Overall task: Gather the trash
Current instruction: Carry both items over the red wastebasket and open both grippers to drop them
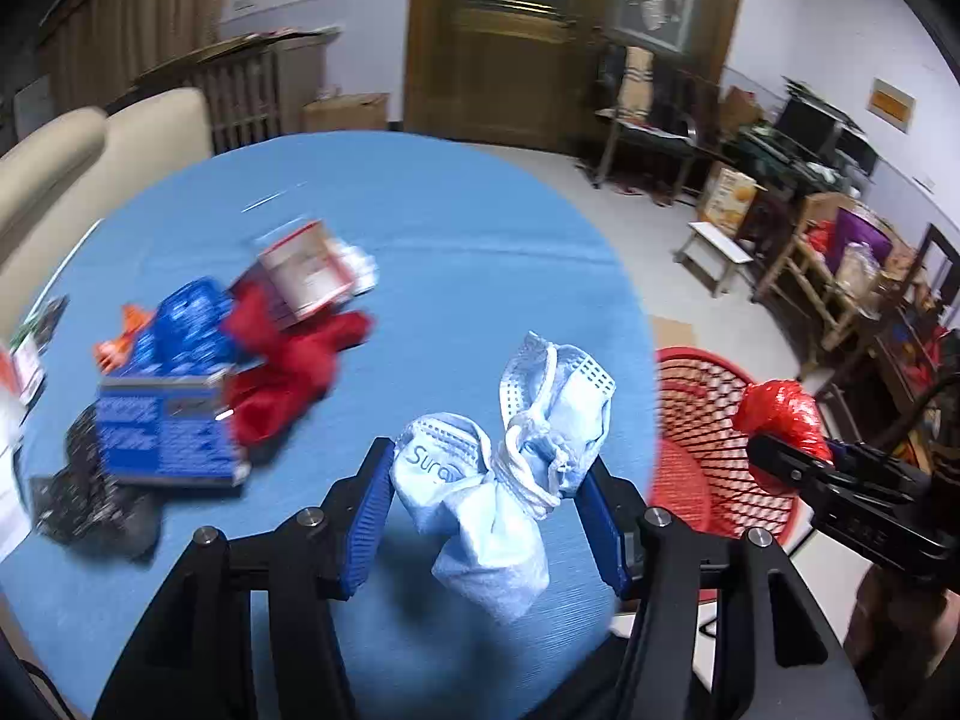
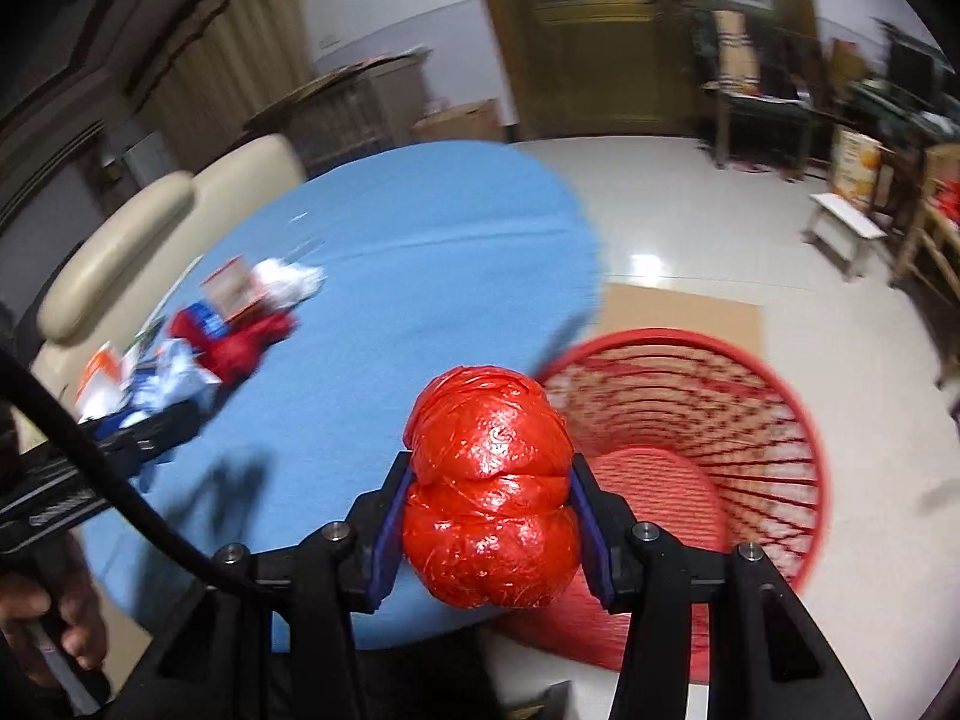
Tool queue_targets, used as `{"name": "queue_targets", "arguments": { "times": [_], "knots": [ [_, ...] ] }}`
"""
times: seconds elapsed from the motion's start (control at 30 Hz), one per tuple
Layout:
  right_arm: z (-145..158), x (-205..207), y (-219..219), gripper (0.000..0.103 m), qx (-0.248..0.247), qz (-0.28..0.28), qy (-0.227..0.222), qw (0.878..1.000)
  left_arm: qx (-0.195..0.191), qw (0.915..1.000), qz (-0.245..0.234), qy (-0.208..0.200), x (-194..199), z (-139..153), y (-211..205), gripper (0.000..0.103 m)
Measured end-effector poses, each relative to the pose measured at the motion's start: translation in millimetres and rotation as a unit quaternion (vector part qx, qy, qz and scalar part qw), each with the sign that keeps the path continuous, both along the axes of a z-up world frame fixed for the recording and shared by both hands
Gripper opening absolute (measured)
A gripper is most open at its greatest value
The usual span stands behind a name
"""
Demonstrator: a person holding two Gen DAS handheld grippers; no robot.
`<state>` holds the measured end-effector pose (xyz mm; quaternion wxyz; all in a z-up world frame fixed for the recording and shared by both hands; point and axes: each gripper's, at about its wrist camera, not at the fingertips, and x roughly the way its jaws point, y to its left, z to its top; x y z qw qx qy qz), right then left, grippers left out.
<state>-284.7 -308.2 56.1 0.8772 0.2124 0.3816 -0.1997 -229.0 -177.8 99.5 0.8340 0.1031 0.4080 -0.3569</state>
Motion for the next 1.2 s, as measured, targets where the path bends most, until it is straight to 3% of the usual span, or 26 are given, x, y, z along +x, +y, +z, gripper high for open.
{"name": "queue_targets", "arguments": {
  "times": [0.27,0.43,0.67,0.73,0.8,0.83,0.93,1.2],
  "knots": [
    [-8,-38,-55,0.054,-0.002,-0.077,0.008,0.997,-0.004,0.9979,-0.062,-0.017,-21,10,-63,0.060],
    [-18,-49,-75,0.077,0.015,-0.103,0.015,0.994,0.002,0.9949,-0.100,-0.013,-33,9,-104,0.060],
    [-8,-75,-91,0.077,0.010,-0.150,-0.018,0.988,0.013,0.9883,-0.152,-0.006,-52,-4,-156,0.061],
    [-5,-82,-96,0.077,0.009,-0.164,-0.024,0.986,0.020,0.9862,-0.164,-0.002,-57,-9,-170,0.063],
    [-4,-90,-100,0.077,0.011,-0.176,-0.028,0.984,0.039,0.9848,-0.169,0.001,-58,-18,-182,0.076],
    [-4,-92,-101,0.077,0.012,-0.178,-0.028,0.983,0.049,0.9845,-0.168,0.001,-59,-22,-185,0.083],
    [-4,-97,-103,0.077,0.015,-0.183,-0.027,0.983,0.063,0.9849,-0.161,0.003,-56,-28,-185,0.083],
    [-5,-92,-95,0.077,0.017,-0.173,-0.024,0.985,0.019,0.9962,-0.083,0.017,-20,-10,-120,0.083]
  ]
}}
